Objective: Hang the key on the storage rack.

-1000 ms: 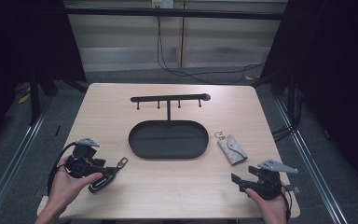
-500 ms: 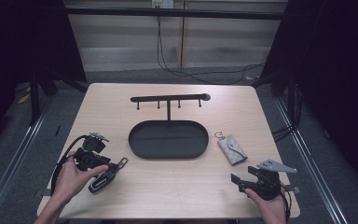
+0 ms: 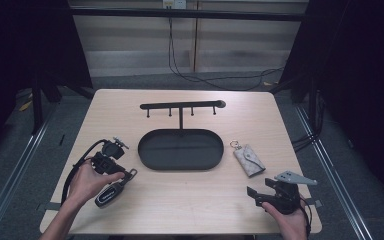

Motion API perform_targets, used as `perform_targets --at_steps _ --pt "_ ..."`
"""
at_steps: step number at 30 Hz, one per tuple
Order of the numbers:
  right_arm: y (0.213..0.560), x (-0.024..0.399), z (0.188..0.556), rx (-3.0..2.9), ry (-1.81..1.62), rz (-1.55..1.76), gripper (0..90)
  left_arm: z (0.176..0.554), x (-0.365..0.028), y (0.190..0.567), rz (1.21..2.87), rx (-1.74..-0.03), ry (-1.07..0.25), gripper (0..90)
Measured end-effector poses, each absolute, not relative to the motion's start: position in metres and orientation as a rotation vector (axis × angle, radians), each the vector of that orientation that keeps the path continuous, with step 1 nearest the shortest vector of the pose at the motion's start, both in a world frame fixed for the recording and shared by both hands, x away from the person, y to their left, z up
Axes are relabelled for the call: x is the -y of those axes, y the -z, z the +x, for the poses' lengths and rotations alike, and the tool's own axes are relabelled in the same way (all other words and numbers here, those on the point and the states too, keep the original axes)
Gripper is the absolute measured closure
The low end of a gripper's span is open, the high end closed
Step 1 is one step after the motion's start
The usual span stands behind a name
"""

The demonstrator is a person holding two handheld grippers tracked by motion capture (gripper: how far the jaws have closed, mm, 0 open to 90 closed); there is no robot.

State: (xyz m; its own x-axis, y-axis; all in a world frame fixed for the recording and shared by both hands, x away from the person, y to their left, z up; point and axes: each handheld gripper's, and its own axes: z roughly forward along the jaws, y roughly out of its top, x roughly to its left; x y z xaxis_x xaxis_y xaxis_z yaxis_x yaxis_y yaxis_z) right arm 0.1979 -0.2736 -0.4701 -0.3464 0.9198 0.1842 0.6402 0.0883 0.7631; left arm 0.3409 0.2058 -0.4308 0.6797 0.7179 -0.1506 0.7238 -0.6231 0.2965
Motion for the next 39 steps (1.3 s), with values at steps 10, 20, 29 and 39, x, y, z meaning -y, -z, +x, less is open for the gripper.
perform_targets --at_steps 10,20,29,39 --pt "0.470 0.274 0.198 -2.036 -1.130 1.546 20.7 0.354 -0.200 0.439 2.628 -1.119 0.026 68.1" --pt "0.471 0.273 0.199 -2.041 -1.126 1.547 20.6 0.364 -0.196 0.454 2.677 -1.147 0.048 67.3" --pt "0.472 0.273 0.199 -2.048 -1.124 1.546 20.6 0.365 -0.192 0.458 2.694 -1.151 0.064 64.3" --pt "0.471 0.273 0.199 -2.046 -1.124 1.547 20.6 0.366 -0.188 0.464 2.739 -1.160 0.052 66.5"
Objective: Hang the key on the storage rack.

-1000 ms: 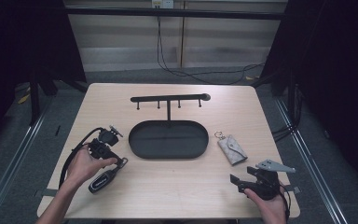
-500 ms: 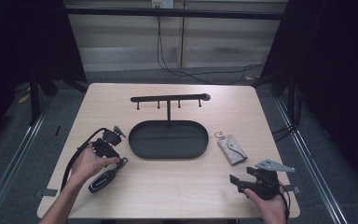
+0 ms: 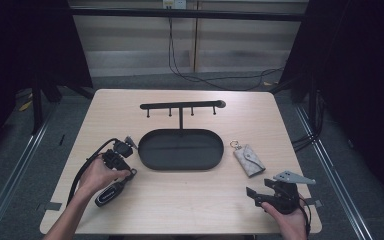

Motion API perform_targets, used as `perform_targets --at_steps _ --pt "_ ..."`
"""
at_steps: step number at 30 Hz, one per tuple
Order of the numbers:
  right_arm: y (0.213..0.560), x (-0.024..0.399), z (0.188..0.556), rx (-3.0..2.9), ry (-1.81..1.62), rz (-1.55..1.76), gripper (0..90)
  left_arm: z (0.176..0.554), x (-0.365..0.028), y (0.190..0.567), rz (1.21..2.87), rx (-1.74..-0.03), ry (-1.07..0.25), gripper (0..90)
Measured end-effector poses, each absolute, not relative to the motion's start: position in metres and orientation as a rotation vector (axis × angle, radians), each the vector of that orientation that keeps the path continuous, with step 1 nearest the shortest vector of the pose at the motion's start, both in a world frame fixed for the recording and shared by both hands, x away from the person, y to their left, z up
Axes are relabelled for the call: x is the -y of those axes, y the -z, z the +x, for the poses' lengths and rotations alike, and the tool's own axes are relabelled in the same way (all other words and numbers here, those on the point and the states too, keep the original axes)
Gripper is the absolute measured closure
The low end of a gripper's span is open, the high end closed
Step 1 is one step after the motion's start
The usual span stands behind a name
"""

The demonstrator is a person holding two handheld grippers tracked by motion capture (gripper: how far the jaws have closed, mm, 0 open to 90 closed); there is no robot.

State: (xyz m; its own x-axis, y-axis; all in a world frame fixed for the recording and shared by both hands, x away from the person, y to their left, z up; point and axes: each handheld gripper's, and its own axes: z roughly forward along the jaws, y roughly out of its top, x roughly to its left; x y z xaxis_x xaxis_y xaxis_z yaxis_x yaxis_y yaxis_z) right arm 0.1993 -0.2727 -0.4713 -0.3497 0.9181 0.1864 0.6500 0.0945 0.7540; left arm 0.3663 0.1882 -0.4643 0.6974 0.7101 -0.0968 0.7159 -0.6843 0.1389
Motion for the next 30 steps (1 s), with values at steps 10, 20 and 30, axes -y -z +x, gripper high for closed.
perform_targets --at_steps 10,20,30 --pt "0.472 0.272 0.199 -2.053 -1.115 1.541 20.6 0.364 -0.179 0.465 2.798 -1.154 -0.012 68.0" --pt "0.473 0.271 0.201 -2.072 -1.098 1.547 20.9 0.367 -0.174 0.465 2.816 -1.172 0.000 70.1" --pt "0.473 0.271 0.201 -2.076 -1.090 1.546 21.2 0.366 -0.177 0.465 2.791 -1.162 0.012 70.7"
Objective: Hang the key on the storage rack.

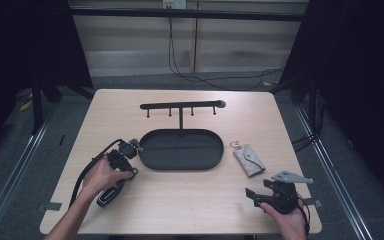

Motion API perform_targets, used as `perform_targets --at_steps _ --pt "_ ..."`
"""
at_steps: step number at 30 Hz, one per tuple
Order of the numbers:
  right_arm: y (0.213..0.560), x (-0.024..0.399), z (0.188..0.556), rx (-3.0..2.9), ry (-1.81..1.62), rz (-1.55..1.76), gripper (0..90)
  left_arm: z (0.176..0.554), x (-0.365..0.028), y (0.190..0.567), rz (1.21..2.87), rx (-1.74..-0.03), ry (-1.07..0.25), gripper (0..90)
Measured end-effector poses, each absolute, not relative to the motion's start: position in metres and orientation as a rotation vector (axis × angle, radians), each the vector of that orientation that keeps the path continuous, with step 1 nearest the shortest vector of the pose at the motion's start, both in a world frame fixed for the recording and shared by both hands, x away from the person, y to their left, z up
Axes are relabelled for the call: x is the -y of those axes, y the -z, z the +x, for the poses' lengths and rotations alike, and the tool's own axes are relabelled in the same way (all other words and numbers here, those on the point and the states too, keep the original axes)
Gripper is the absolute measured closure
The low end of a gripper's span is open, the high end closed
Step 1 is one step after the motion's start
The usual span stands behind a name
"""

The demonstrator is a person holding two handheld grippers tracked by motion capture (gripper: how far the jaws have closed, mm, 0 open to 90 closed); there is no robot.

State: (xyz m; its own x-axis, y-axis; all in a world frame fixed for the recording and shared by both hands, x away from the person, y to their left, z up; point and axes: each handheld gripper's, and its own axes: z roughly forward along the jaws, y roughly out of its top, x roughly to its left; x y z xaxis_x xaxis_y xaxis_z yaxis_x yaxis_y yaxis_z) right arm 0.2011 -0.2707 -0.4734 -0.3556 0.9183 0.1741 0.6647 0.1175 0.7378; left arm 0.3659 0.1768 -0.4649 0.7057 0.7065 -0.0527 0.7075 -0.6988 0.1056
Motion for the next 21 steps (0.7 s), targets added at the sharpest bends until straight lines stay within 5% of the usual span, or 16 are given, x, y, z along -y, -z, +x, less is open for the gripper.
perform_targets --at_steps 21 --pt "0.474 0.271 0.202 -2.069 -1.082 1.563 21.2 0.359 -0.194 0.441 2.694 -1.127 0.050 70.7"
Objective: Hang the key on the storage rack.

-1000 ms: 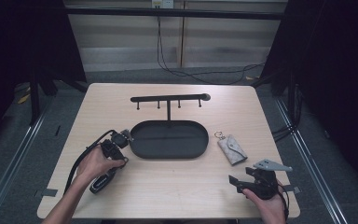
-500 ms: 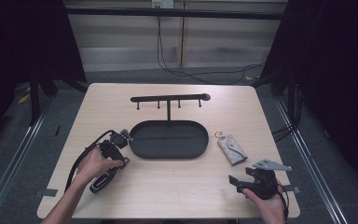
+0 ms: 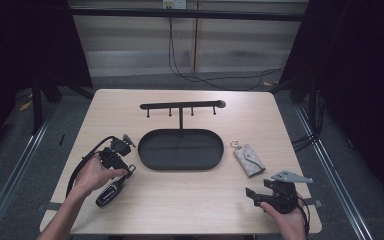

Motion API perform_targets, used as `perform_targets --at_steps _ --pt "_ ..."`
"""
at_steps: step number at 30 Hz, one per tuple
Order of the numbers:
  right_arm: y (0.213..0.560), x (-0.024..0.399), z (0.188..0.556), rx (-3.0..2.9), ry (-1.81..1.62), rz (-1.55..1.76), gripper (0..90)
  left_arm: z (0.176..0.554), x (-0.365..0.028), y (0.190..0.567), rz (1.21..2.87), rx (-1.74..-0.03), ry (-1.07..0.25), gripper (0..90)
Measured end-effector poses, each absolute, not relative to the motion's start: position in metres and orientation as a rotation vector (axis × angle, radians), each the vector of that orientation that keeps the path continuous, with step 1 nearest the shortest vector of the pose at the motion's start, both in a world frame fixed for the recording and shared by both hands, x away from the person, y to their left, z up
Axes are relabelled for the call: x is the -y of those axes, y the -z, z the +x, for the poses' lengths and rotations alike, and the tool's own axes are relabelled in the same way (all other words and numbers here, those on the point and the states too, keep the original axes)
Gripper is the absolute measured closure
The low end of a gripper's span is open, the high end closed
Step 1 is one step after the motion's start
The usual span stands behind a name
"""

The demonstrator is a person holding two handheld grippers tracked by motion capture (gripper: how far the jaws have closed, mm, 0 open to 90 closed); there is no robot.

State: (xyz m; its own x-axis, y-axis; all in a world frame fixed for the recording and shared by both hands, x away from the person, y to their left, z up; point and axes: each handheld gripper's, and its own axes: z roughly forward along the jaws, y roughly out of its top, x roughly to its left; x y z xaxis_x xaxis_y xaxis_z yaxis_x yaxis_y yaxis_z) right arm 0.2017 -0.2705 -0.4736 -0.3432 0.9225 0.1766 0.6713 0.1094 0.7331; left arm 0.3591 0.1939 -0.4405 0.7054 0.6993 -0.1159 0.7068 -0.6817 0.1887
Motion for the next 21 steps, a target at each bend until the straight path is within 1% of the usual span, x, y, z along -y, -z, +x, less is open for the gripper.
perform_targets --at_steps 14,16,18,21 --pt "0.474 0.271 0.202 -2.066 -1.087 1.564 21.2 0.355 -0.208 0.409 2.637 -1.102 0.043 70.7" --pt "0.473 0.271 0.202 -2.067 -1.087 1.565 21.2 0.354 -0.210 0.403 2.620 -1.112 0.034 70.7" --pt "0.473 0.271 0.202 -2.068 -1.085 1.565 21.2 0.353 -0.213 0.397 2.605 -1.124 -0.015 70.8" --pt "0.473 0.271 0.201 -2.063 -1.087 1.565 21.0 0.351 -0.215 0.389 2.603 -1.125 -0.027 70.8"
